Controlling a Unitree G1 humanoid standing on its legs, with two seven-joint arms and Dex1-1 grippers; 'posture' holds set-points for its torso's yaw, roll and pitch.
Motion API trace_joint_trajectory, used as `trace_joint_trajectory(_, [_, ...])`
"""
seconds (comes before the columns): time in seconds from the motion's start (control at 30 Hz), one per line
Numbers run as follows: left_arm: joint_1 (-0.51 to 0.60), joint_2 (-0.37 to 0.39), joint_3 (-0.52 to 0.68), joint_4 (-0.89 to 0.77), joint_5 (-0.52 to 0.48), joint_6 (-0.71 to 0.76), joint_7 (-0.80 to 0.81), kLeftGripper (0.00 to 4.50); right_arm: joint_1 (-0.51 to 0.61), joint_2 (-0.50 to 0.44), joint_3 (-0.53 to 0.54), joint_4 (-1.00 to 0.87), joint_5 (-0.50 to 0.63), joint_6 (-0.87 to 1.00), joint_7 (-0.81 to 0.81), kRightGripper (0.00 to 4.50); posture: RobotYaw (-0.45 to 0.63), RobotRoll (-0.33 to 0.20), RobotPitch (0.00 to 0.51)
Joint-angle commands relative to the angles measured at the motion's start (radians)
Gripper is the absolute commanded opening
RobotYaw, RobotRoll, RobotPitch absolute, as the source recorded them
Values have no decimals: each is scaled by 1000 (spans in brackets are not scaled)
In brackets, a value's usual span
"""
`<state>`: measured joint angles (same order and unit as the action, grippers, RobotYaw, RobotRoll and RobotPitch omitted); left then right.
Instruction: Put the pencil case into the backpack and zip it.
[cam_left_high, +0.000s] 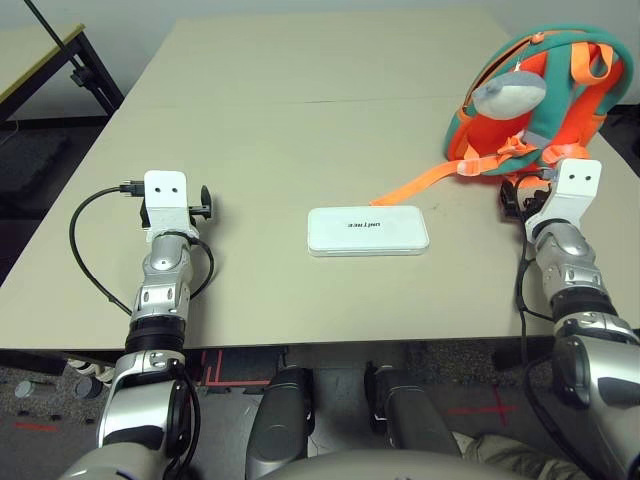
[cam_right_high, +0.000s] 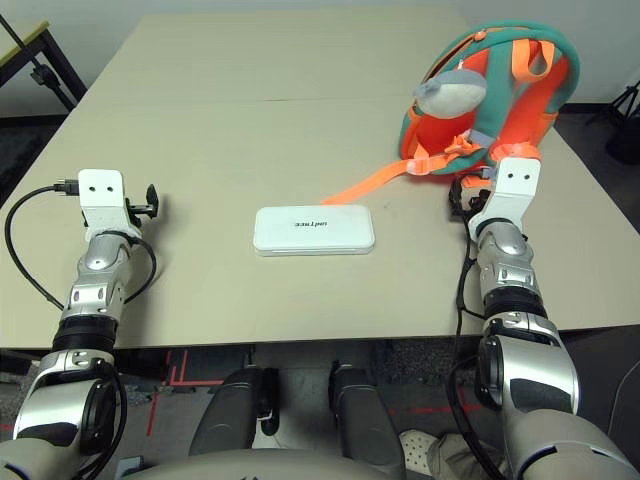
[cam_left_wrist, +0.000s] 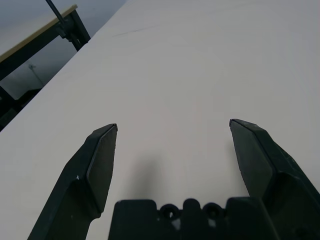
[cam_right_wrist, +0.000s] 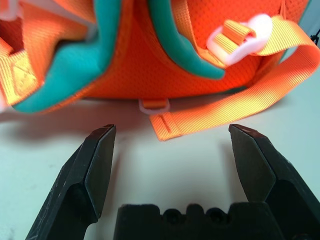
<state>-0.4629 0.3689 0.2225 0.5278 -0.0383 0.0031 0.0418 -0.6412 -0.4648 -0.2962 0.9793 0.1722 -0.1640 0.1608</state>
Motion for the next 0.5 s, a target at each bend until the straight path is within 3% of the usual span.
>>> trace_joint_trajectory(0.03, [-23,5,10,21,2,0,8,4500,13,-19,-11,-8,0,-3,1,4458,148,0,132])
trace_joint_trajectory(0.1, [-31,3,14,8,-16,2,-12,4500,20,-21,-12,-37,11,2,26,4458,147,0,134])
trace_joint_trajectory(0.2, [-56,4,15,-22,-80,16,-120,4500,67,-27,3,-139,28,35,101,3948,148,0,133])
trace_joint_trajectory(0.37, [-88,41,-12,-112,-209,111,-395,4500,193,-69,55,-435,36,162,247,2049,142,0,126])
trace_joint_trajectory(0.5, [-71,87,-70,-250,-353,306,-675,4500,271,-137,105,-645,47,323,372,488,129,0,118])
